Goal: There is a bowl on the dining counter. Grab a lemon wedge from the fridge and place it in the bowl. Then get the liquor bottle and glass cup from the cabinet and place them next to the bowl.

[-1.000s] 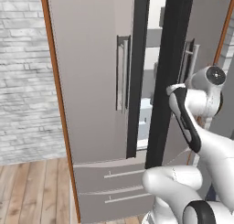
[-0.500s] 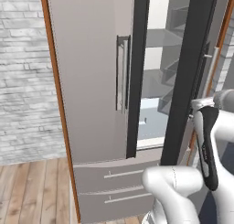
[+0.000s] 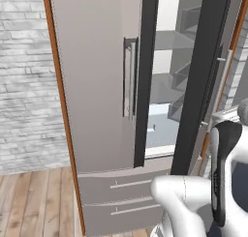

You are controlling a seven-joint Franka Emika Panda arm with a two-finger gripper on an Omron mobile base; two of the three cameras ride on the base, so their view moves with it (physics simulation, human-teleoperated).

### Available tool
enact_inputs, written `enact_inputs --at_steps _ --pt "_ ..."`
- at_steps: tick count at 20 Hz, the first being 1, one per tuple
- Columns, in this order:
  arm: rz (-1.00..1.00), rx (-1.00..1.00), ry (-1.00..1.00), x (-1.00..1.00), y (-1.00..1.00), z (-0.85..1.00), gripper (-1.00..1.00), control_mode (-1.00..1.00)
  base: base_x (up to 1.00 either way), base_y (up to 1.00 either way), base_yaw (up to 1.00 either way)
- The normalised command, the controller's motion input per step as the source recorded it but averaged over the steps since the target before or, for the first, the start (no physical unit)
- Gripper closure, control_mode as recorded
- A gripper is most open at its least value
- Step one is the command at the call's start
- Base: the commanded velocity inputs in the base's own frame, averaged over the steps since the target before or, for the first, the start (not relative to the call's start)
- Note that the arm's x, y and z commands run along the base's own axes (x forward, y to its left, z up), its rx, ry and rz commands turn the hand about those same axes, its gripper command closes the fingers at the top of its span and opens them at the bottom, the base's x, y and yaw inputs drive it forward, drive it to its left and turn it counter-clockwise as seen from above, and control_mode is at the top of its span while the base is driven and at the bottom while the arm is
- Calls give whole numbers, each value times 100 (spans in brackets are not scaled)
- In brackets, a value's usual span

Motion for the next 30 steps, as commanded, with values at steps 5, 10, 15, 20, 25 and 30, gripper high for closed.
enact_inputs --at_steps 5,10,15,20,25,30 --pt "0 -33 0 -55 91 59 -100 -100 0 0 0" --pt "0 -43 6 2 100 26 -100 -100 0 0 0" --pt "-13 -27 -1 52 72 -6 -100 -100 0 0 0" --pt "-17 -8 2 86 10 -26 -100 -100 0 0 0" --pt "-4 -1 14 100 0 -13 -100 -100 0 0 0" --pt "-3 -1 12 87 -10 -16 -100 -100 0 0 0"
